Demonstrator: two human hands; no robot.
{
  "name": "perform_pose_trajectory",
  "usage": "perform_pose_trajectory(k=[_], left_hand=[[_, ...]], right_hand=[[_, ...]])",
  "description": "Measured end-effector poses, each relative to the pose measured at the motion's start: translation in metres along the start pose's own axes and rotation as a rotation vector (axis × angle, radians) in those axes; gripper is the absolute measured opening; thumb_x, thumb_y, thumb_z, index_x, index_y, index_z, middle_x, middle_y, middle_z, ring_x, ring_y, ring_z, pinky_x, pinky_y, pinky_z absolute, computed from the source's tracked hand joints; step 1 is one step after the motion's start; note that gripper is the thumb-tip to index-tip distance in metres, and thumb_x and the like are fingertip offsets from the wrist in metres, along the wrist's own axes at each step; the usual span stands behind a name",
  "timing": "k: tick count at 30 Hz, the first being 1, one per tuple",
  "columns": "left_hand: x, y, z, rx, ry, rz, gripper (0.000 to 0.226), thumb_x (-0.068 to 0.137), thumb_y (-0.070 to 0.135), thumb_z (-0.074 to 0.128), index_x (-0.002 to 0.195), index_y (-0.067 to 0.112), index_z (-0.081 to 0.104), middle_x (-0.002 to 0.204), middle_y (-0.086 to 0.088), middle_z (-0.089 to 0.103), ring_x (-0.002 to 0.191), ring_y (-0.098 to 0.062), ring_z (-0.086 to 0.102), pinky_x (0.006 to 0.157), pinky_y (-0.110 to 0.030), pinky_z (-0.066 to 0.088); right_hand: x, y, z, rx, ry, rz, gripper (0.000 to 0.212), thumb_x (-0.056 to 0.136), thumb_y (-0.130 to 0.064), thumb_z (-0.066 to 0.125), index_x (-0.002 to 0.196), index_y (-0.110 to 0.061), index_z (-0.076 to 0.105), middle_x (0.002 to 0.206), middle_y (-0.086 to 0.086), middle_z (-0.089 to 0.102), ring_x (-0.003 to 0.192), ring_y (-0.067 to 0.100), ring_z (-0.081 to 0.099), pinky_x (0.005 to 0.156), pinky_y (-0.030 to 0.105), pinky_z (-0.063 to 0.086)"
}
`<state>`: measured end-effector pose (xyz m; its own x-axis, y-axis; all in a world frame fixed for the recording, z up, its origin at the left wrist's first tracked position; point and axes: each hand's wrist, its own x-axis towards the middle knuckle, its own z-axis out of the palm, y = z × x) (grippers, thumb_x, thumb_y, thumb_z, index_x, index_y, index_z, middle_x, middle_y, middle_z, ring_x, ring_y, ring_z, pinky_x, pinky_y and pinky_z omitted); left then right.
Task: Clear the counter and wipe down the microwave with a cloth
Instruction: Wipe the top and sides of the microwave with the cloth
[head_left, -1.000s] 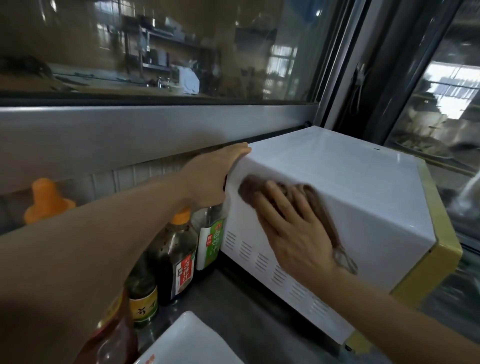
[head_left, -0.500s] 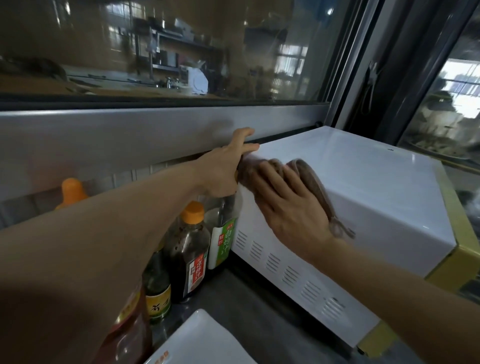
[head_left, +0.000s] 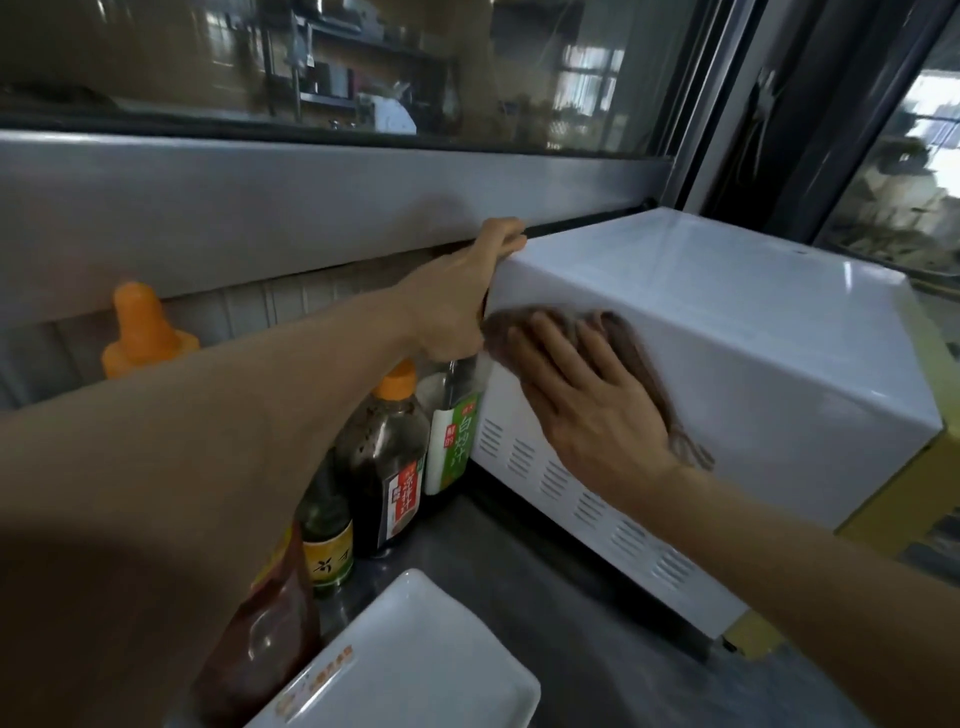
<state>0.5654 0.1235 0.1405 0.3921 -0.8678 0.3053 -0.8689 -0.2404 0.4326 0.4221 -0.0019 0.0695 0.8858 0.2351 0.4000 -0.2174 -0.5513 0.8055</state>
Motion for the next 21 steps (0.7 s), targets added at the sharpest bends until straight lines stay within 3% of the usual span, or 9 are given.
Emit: perform_pose_trajectory(k=[2, 4, 7, 11, 14, 17, 21], left_hand=[[-0.002, 0.003, 0.0, 0.041, 0.021, 0.001, 0.098, 0.071, -0.005, 0.065, 0.148, 0.02, 0.01, 0.151, -0.005, 0.03, 0.133, -0.023, 0.035, 0.097, -0.024, 0.031], [-0.005, 0.007, 0.001, 0.118, 0.026, 0.022, 0.097, 0.07, -0.011, 0.06, 0.149, 0.022, 0.014, 0.155, 0.0, 0.021, 0.141, -0.018, 0.022, 0.106, -0.022, 0.023], [-0.006, 0.011, 0.002, 0.252, 0.008, 0.025, 0.094, 0.072, -0.009, 0.056, 0.15, 0.024, 0.014, 0.159, 0.002, 0.01, 0.145, -0.016, 0.009, 0.114, -0.029, 0.016], [-0.006, 0.02, 0.013, 0.441, 0.052, -0.008, 0.1, 0.073, 0.006, 0.065, 0.15, 0.027, 0.005, 0.159, 0.004, 0.002, 0.146, -0.019, 0.002, 0.114, -0.044, 0.018], [-0.009, 0.028, 0.027, 0.393, 0.095, 0.058, 0.105, 0.068, 0.007, 0.07, 0.15, 0.029, 0.008, 0.159, 0.006, 0.005, 0.146, -0.016, 0.004, 0.114, -0.046, 0.018], [-0.011, 0.033, 0.031, 0.296, 0.098, 0.021, 0.106, 0.066, 0.001, 0.069, 0.149, 0.03, 0.01, 0.159, 0.007, 0.006, 0.146, -0.014, 0.003, 0.112, -0.049, 0.02], [-0.013, 0.042, 0.027, 0.331, 0.061, -0.022, 0.106, 0.068, -0.001, 0.068, 0.149, 0.03, 0.007, 0.159, 0.01, 0.001, 0.146, -0.013, -0.001, 0.113, -0.048, 0.019]], right_hand=[[-0.025, -0.017, 0.003, 0.039, -0.064, -0.133, 0.042, 0.087, -0.026, 0.048, 0.126, -0.015, 0.06, 0.142, 0.006, 0.048, 0.133, 0.029, 0.043, 0.11, 0.046, 0.028], [-0.037, -0.021, 0.0, 0.074, -0.148, -0.216, 0.039, 0.084, -0.033, 0.058, 0.121, -0.021, 0.065, 0.14, 0.002, 0.051, 0.131, 0.024, 0.046, 0.109, 0.042, 0.033], [-0.033, -0.005, -0.009, 0.123, -0.049, -0.122, 0.043, 0.085, -0.024, 0.041, 0.12, -0.017, 0.065, 0.137, 0.004, 0.053, 0.128, 0.025, 0.049, 0.107, 0.043, 0.035], [-0.025, 0.028, -0.012, 0.155, 0.059, 0.143, 0.055, 0.084, -0.015, 0.03, 0.136, -0.004, 0.045, 0.147, 0.013, 0.041, 0.136, 0.032, 0.037, 0.114, 0.047, 0.015], [-0.045, 0.007, -0.004, 0.072, -0.065, 0.005, 0.053, 0.086, -0.02, 0.036, 0.137, -0.01, 0.047, 0.15, 0.009, 0.036, 0.14, 0.031, 0.031, 0.115, 0.049, 0.008], [-0.079, -0.024, -0.001, 0.098, -0.204, -0.201, 0.042, 0.09, -0.025, 0.041, 0.128, -0.021, 0.06, 0.145, 0.001, 0.044, 0.136, 0.024, 0.039, 0.113, 0.043, 0.022], [-0.102, -0.002, -0.012, 0.206, -0.168, -0.167, 0.045, 0.087, -0.02, 0.033, 0.109, -0.021, 0.072, 0.134, 0.001, 0.056, 0.126, 0.022, 0.052, 0.105, 0.041, 0.039]])
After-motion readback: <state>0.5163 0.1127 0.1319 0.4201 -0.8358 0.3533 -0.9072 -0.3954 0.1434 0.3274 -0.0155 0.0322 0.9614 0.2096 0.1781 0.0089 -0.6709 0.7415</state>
